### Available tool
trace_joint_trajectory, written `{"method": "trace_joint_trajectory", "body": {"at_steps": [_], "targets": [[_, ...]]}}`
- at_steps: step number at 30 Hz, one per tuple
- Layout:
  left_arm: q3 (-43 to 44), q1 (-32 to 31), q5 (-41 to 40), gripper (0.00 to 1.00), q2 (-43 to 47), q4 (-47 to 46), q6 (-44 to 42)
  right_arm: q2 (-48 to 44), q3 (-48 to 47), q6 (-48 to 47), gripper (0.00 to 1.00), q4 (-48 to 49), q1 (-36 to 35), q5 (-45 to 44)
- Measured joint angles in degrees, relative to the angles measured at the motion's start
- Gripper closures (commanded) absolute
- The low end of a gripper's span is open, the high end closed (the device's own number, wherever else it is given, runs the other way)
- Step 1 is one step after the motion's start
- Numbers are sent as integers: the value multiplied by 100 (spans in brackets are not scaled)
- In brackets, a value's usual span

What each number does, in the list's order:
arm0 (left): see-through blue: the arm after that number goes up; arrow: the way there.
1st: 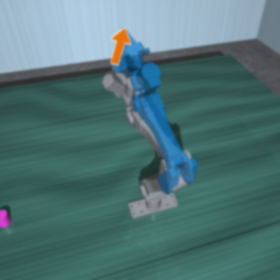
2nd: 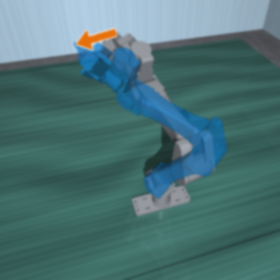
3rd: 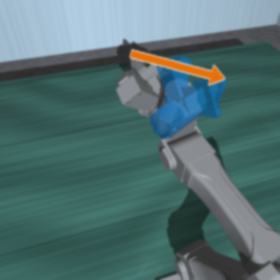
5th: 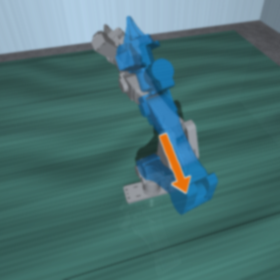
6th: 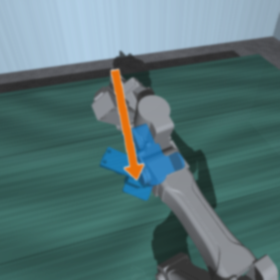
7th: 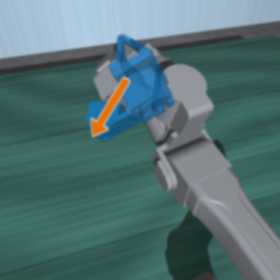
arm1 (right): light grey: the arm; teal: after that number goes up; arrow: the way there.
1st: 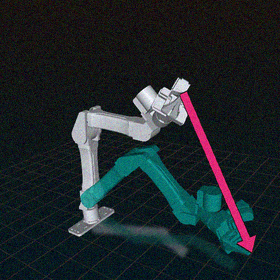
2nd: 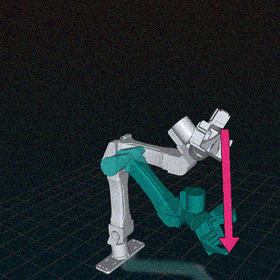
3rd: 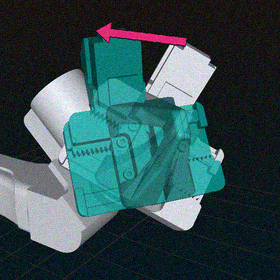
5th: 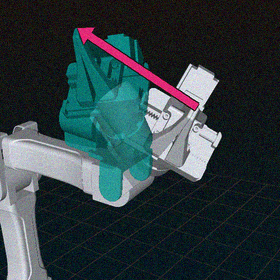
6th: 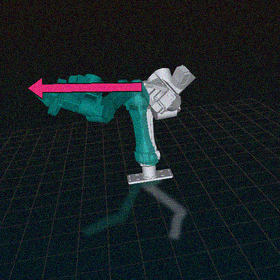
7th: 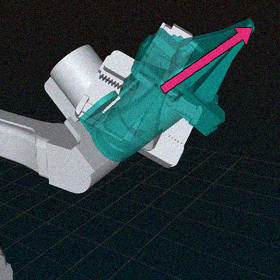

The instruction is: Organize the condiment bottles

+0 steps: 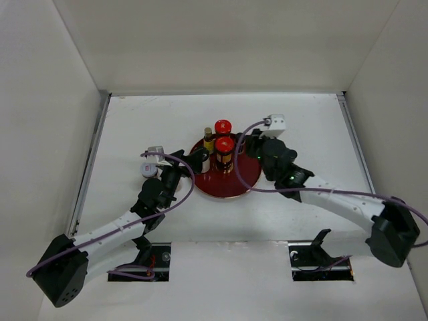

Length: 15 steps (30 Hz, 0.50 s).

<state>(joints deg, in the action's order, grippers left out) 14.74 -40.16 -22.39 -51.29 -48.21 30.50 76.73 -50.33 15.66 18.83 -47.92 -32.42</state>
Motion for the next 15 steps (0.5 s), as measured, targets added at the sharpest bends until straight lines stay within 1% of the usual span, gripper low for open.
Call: {"method": "trace_joint_trajectory", "body": {"at_steps": [2,3,6,7,9,12,15], "targets": [[0,0,2,12,-74,-11,2,-553,348,234,66,-345,343,-105],[0,-2,15,12,-129,-7,4,-791,483,369,60,-542,612,-168],[0,-11,70,12,-232,11,17,-1224,763,695,37,-1056,1532,-291],[0,-11,85,12,-238,11,22,-1274,820,765,31,-1204,1823,-330],[0,-11,109,12,-247,7,37,-1248,844,848,24,-1471,2205,-374],[0,-11,142,12,-251,7,57,-1016,839,907,20,-1707,2398,-367],[0,-9,153,12,-251,4,70,-634,807,949,20,-1906,2415,-319]]}}
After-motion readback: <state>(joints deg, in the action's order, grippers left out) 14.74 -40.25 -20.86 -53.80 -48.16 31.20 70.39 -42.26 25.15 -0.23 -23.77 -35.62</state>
